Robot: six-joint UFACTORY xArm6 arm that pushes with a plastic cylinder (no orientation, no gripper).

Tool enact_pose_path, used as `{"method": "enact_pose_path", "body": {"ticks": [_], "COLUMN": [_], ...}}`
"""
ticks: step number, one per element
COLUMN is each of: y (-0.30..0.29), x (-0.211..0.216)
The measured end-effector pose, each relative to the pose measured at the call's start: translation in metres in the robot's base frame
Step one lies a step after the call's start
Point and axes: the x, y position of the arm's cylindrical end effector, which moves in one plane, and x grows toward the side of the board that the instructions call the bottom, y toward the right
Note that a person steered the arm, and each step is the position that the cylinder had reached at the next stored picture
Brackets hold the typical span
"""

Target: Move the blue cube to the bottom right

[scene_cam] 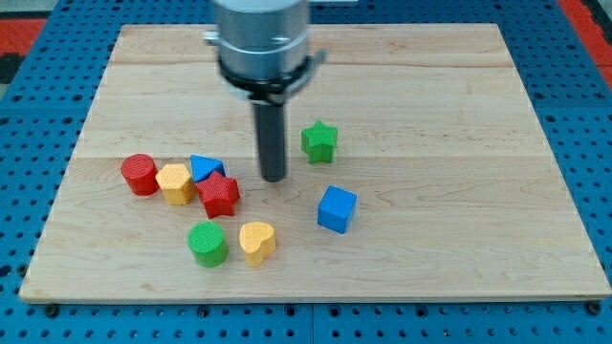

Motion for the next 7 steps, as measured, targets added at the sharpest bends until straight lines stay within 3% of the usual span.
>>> {"method": "enact_pose_path", "body": {"ticks": [1, 2, 3, 4, 5, 6, 7], "y": [0.023, 0.096, 0.085, 0.054, 0.086, 0.152, 0.142], "x": [0.048, 0.073, 0.071, 0.031, 0.016, 0.045, -0.003]}}
